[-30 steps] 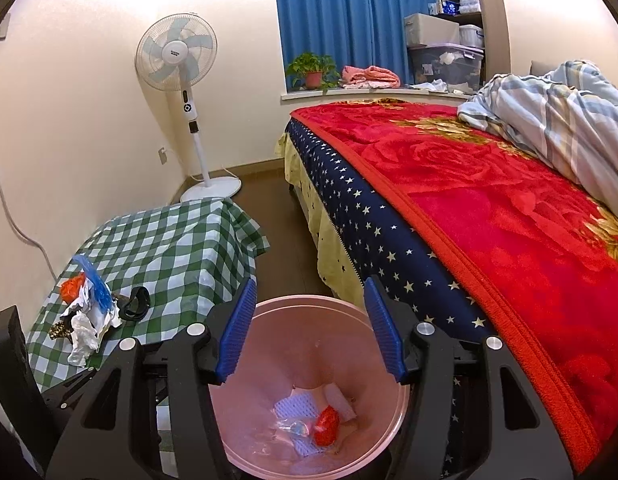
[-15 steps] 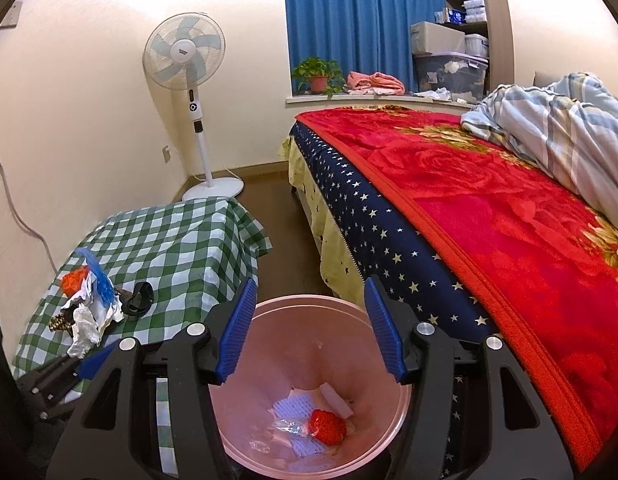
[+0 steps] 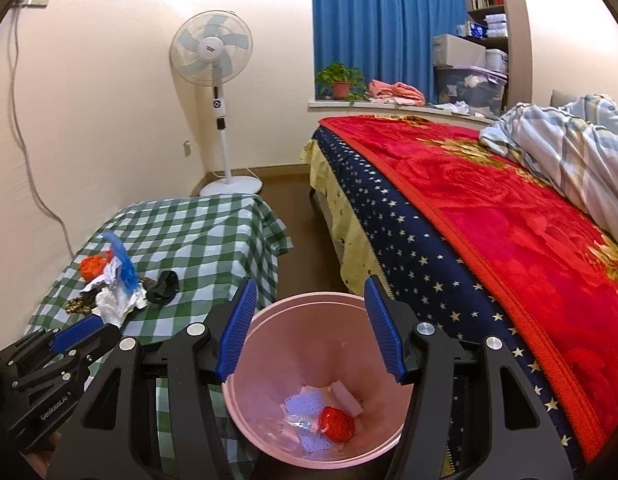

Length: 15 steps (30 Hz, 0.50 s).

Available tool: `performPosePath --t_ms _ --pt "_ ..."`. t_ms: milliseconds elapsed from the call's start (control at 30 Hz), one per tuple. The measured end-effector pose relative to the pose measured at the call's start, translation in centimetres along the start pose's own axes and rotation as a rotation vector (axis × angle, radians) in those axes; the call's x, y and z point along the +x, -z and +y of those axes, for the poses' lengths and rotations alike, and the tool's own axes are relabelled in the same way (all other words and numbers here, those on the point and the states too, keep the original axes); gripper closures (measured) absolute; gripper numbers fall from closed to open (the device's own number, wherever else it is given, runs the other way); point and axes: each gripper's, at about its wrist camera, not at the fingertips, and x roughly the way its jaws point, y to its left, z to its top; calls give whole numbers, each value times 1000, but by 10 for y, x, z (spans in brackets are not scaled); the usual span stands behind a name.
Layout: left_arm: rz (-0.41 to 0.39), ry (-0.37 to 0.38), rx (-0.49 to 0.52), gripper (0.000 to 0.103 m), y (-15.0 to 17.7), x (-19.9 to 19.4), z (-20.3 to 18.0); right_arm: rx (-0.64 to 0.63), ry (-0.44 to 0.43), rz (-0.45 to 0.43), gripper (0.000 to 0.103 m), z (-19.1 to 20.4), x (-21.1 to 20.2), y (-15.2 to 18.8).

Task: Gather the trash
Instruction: 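Move both open tools back toward the remaining trash on the cloth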

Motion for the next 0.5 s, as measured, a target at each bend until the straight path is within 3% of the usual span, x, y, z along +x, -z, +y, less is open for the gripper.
performPosePath --t_ms 500 --pt "-36 -68 -49 71 2 -29 37 -20 -75 -10 47 41 -6 -4"
